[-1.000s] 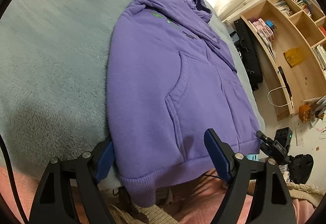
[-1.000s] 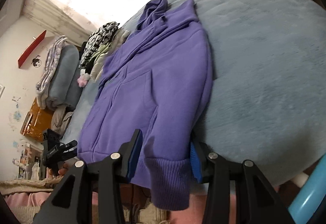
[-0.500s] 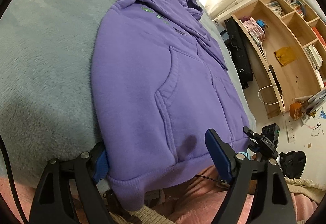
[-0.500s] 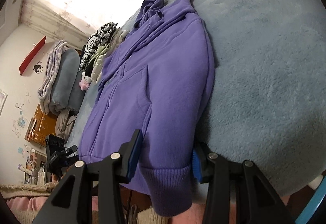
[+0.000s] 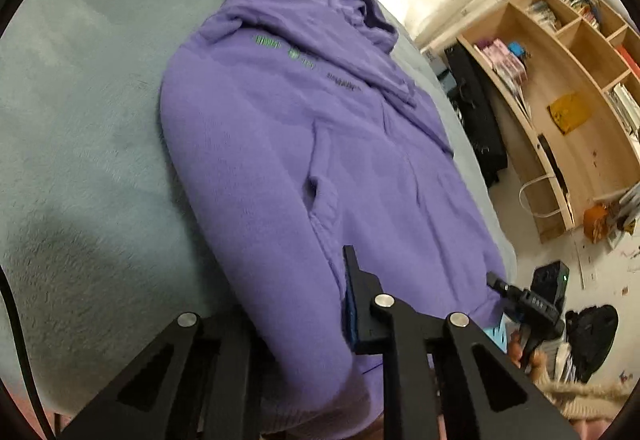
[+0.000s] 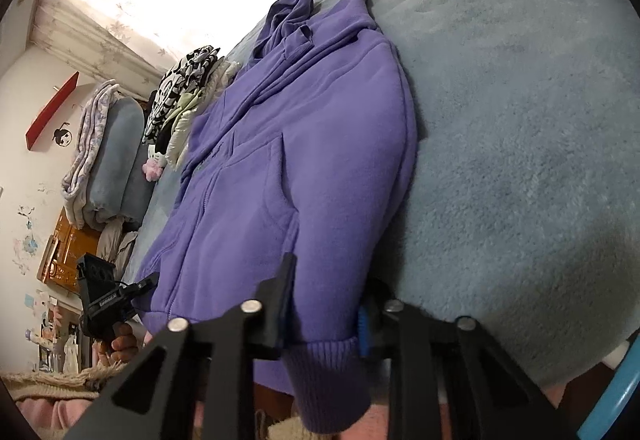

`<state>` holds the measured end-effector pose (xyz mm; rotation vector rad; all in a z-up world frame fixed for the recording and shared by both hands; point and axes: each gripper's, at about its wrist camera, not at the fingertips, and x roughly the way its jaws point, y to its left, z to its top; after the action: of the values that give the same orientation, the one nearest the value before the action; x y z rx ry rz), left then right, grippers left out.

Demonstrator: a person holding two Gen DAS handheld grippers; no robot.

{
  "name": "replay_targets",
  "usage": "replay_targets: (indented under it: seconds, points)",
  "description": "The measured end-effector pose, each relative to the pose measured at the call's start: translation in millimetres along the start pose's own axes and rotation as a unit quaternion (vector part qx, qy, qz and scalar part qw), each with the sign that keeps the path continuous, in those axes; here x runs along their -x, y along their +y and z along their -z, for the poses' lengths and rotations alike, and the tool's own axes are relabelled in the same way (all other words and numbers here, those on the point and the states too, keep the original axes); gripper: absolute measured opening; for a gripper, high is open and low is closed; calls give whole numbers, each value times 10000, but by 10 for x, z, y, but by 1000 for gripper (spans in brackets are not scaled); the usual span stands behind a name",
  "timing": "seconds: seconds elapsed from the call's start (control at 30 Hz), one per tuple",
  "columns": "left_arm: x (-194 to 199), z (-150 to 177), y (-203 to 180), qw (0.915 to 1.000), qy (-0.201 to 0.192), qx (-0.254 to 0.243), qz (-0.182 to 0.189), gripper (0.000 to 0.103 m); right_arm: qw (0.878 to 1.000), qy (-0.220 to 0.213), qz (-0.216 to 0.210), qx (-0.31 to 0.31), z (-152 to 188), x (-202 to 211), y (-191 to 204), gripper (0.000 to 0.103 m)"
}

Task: Fold large clothes
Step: 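Lift the hem with both grippers and fold it up toward the hood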

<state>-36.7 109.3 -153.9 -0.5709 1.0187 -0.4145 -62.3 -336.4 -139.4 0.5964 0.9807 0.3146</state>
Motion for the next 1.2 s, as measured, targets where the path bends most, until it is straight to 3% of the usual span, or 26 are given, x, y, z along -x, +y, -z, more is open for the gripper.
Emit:
replay_targets:
  seconds: [0.2,0.43,0.77,0.93,1.2]
  points:
    - [312,-90,-303,9988,-457,-100,-109,12,9976,-590,-118,355,-127,268,373,16]
    - [767,-69,-543,9975,-708,-39,-75,11,9912,-1115,-485,517,-209,760,652,15]
    - [1438,71,-914,9978,-557,-351,74,12,9848,-1364,-822,690,-136,1413,868,15]
    - [1380,-41,-802,9988,-434,-30,211,12,9855,-1343,-960,385,-282,1338,815,15]
    - [1057,-522,-564,9972,-392,469,425,13,9873,-1026,-1064,-576,-631,900,532,16]
